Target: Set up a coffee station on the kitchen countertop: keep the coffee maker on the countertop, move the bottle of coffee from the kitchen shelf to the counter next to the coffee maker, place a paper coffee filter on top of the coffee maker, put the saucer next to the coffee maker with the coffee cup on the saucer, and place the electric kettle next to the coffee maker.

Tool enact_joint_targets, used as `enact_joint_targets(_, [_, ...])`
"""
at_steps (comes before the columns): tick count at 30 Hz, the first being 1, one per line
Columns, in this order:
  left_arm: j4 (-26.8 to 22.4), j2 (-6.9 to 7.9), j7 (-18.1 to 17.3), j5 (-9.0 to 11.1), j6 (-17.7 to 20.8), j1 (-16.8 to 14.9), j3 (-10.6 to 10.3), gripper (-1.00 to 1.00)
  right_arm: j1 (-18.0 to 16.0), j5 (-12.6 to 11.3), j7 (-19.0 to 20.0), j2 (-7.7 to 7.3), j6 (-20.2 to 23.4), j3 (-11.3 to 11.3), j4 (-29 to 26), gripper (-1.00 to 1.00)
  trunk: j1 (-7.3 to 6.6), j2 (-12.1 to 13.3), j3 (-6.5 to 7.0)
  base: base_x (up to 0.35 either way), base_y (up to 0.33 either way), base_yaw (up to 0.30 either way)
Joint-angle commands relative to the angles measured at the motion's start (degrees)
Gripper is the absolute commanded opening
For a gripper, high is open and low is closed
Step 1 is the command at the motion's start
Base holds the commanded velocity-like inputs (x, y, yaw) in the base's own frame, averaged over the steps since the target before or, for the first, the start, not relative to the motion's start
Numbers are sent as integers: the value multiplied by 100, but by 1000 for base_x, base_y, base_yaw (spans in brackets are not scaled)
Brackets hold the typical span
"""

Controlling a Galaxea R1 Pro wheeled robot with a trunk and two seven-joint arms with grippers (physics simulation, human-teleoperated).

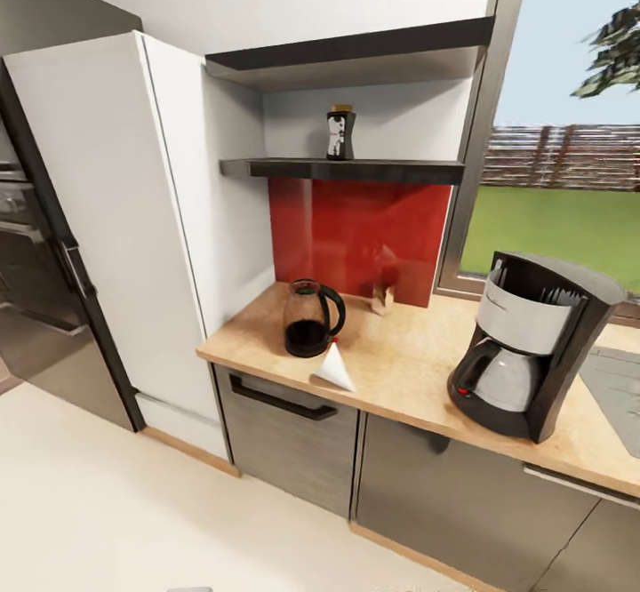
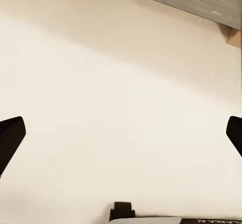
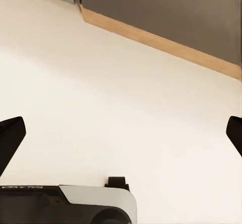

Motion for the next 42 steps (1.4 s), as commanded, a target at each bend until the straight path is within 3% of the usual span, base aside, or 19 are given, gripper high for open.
enact_joint_targets(1, [3, 1, 1, 25, -18, -1, -4, 100, -6, 0, -2, 0, -17, 3, 4, 100, 3, -13, -13, 0, 200, -263])
enact_joint_targets(9, [5, 1, 1, 39, -18, -5, -1, 100, -6, 0, -2, 0, -15, 3, 4, 100, 3, -13, -13, 0, 264, -264])
enact_joint_targets(21, [3, 1, 1, 37, -19, -5, 4, 100, -6, 0, -2, 0, -15, 4, 4, 100, 3, -13, -13, 0, 49, -263])
enact_joint_targets(32, [3, 1, 9, 48, -19, -2, 9, 100, -6, 0, -2, 0, -16, 4, 4, 100, 3, -13, -13, 0, 260, -261])
enact_joint_targets(42, [3, 1, 10, 39, -18, -1, 5, 100, -6, 0, -2, 0, -19, 3, 4, 100, 3, -13, -13, 0, 31, -234])
